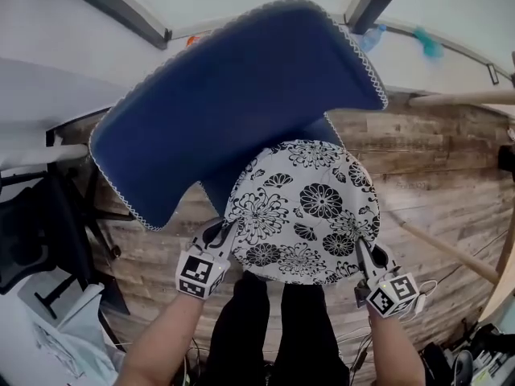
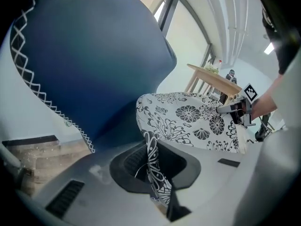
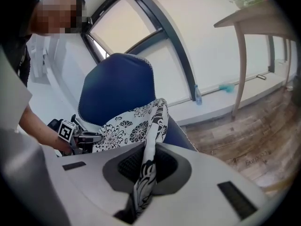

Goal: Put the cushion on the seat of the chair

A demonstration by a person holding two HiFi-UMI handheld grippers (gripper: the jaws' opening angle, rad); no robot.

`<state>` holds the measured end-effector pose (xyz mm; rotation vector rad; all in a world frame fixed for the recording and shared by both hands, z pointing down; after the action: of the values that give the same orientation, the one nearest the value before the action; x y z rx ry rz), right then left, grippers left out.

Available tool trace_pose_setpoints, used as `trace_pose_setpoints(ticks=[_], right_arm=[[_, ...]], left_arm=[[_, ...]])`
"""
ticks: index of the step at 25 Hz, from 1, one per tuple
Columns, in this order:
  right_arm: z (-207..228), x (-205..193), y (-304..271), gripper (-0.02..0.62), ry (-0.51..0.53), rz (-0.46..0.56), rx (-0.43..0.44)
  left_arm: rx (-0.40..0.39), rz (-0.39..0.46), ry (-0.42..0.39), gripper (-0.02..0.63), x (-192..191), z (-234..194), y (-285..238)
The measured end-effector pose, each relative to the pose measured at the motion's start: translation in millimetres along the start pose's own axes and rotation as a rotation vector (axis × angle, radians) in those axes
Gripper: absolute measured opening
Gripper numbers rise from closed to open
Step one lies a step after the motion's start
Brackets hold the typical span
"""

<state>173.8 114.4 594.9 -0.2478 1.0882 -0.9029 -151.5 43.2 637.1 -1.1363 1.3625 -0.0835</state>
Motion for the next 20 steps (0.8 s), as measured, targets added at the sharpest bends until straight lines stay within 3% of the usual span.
trace_pose_setpoints(ticks=[4,9,12,20], right_arm=[[12.8,-10.1,-5.9,0.035,-0.055,-0.008,0.03],[17.9,-13.7,-7.5,0.035,-0.069,-0.014,0.025],[18.3,-13.5,-9.6,0.035,-0.09,-0.018,0.024],[24.7,-19.7,-13.2,0.037,-0.108,-0.03,-0.005]], left_arm=[[0.045,-0.017,-0.012,0.029,-5.2,-10.1,-7.1],[0.127,-0.038,-0.015,0.115,-11.1,-21.8,-8.7],[0.174,-0.025,0.008,0.117,-8.7,-31.5,-0.4],[0.194,0.012,-0.032,0.117,4.2,-30.0,16.6]])
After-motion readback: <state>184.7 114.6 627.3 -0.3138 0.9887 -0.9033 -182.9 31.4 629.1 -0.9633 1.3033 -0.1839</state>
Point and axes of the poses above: the fingertips, and each gripper's own axes: y backward along the fingers, z to its right, x out of its top, the point moved 3 cm from there along y, backward along the fingers, and after that the axes turned 5 degrees about x, right-handed, at the moved point
